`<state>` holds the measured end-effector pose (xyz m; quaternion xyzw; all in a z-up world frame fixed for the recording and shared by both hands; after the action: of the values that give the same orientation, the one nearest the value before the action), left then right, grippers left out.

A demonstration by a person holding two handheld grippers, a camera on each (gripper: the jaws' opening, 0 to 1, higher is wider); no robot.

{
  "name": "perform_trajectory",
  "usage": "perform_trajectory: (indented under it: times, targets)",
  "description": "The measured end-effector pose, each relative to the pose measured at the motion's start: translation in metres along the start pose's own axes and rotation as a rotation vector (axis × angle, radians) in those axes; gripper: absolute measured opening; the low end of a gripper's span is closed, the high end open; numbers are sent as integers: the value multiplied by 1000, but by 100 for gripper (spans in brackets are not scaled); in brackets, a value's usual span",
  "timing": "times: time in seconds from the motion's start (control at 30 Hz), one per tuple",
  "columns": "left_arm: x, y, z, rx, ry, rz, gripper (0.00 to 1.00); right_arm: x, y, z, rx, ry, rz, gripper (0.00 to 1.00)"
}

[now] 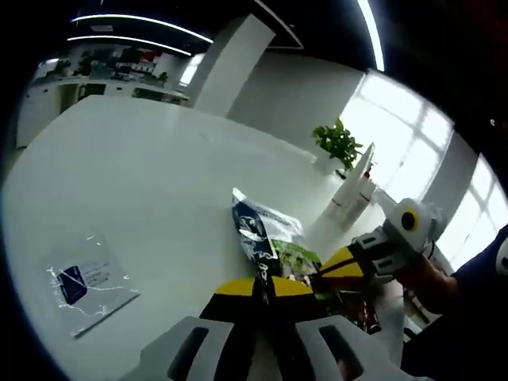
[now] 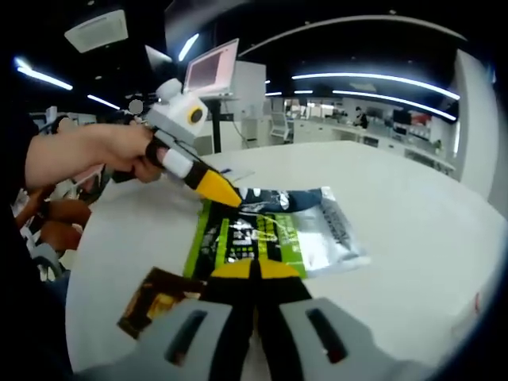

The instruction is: Arrange the skincare products in the storage area until every visible bottle or jar stands upright without overlapping.

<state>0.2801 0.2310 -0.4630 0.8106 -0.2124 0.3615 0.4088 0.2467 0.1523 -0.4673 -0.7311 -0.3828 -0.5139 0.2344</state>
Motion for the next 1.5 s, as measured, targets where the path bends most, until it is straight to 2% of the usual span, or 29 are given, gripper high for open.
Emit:
perform_trajectory:
  times: [0.13, 0.27, 0.37, 0.57, 0.73, 0.77, 0.83, 0.97, 1.03, 1.13, 1.33, 1.5]
  targets:
    - [1, 2, 0, -1, 6, 48, 1, 0, 0, 0, -1, 1, 0, 0]
    - [6, 6, -1, -14, 46, 85, 0, 0, 0, 0, 0, 3, 2, 0]
    - [7, 9, -2, -18, 59, 145, 0, 0, 0, 0, 3, 1, -1, 0]
    - [13, 16, -7, -29, 96, 160, 0, 0, 0, 1, 2, 2, -2, 0]
    - [15, 23, -10, -15, 116, 181, 0, 0, 0, 1, 4, -2, 1, 0]
    - [14, 21, -10, 7, 111, 214, 0, 1, 0, 1, 9, 1, 13, 0]
    - [12, 24, -10, 13, 119, 219, 0, 1, 0, -1, 19, 12, 56, 0]
    - [13, 29, -11, 2, 146, 214, 0, 4, 18, -15, -78, 60, 108, 1]
    - [14, 32, -12, 5, 161, 221, 0, 6, 25, -22, -112, 92, 172, 4]
    - [18, 35, -16, 15, 196, 263, 0, 6, 28, -26, -111, 117, 224, 12]
    - [25, 41, -23, 22, 256, 311, 0, -3, 27, -26, -125, 87, 249, 17]
    - [27, 44, -26, 21, 268, 309, 0, -5, 25, -22, -112, 70, 274, 18]
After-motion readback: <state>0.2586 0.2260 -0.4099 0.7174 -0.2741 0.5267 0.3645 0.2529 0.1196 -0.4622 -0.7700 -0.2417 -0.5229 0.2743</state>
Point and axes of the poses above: the point that each gripper's makers call its tool centre point, and the gripper's own axes: z roughly forward along the fingers, y roughly to its right, x roughly out of its top, the point moved 1 cm from there along -z, roughly backward along the fingers, and after that the axes turned 3 degrees about y, right-handed, at the moved point
